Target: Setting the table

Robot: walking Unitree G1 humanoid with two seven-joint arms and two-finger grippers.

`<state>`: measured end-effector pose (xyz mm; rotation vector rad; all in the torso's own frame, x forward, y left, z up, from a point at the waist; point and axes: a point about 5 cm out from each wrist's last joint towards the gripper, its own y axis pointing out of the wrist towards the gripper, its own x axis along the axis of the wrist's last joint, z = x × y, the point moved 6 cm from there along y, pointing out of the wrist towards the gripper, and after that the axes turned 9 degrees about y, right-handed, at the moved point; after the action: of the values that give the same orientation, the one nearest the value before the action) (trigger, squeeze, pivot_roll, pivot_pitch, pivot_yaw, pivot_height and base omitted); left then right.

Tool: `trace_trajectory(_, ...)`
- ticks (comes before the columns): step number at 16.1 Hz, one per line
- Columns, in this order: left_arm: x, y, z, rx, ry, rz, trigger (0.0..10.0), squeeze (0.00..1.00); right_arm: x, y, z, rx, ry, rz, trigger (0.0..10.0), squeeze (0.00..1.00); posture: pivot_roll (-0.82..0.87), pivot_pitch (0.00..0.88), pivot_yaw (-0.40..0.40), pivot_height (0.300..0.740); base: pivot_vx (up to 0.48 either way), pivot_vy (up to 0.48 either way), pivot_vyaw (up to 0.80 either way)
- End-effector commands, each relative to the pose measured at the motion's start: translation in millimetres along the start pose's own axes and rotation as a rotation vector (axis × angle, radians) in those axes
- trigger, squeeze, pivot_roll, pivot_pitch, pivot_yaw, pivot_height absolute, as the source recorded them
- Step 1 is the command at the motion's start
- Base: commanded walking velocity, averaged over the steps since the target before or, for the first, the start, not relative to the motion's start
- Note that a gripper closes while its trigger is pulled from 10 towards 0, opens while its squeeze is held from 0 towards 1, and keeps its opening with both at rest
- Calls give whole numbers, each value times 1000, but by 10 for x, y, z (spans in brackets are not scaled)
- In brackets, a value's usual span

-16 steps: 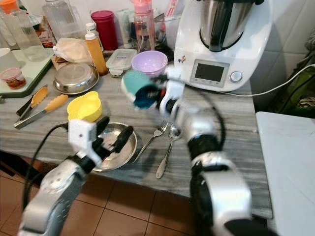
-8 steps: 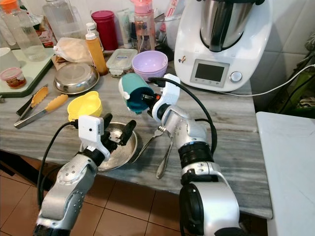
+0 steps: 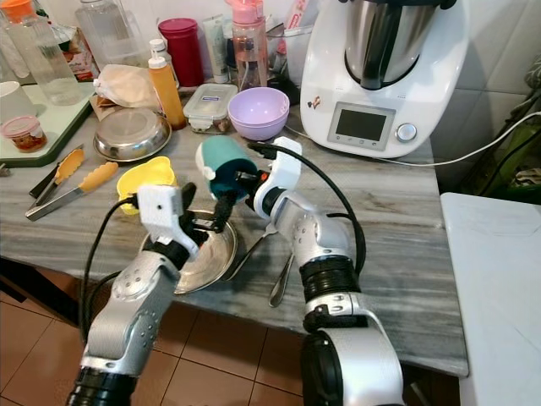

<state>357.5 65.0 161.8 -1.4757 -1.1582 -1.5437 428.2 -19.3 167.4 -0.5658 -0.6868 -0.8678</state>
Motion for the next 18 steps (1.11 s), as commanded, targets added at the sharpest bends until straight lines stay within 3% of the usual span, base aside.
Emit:
trace_trajectory(1,-7,28,-29,-17,2,0,4706,0,50,0,101,24,1,-16,0,0,-171,47,48,740,0,0,0)
trace_trajectory(2,-7,34,-36,-20,2,0,3255,0,50,-2,105,25,2,-15,0,0,-171,47,48,740,0,0,0)
trace_trajectory(4,-41,56,-44,-27,13,19,1686,0,33,-6,111,27,1,-9,0,0,-173,47,47,740,0,0,0)
trace_trajectory(5,-60,57,-41,-25,20,30,196,0,9,-6,119,32,-3,1,0,0,-173,47,47,740,0,0,0)
trace_trajectory(6,-80,56,-41,-28,35,42,0,0,-9,-6,133,39,-5,11,0,0,-173,47,47,740,0,0,0)
trace_trajectory(9,-106,43,-51,-37,55,54,275,0,-70,-6,137,43,-163,39,0,0,-165,44,50,740,0,0,0)
trace_trajectory(10,-111,41,-48,-39,64,57,7176,0,-59,-8,136,41,-188,36,0,0,-165,45,51,740,0,0,0)
trace_trajectory(11,-113,38,-41,-40,83,59,10000,0,-40,-14,128,39,-230,31,0,0,-164,43,54,740,0,0,0)
trace_trajectory(12,-110,32,-34,-41,88,60,10000,0,-10,-26,101,33,-299,24,0,0,-164,44,55,740,0,0,0)
trace_trajectory(16,-95,2,-64,-73,148,68,10000,0,30,-51,20,24,-434,27,0,0,-165,44,57,740,0,0,0)
trace_trajectory(18,-76,-12,-92,-74,132,69,10000,0,50,-59,-8,21,-471,24,0,0,-165,44,57,740,0,0,0)
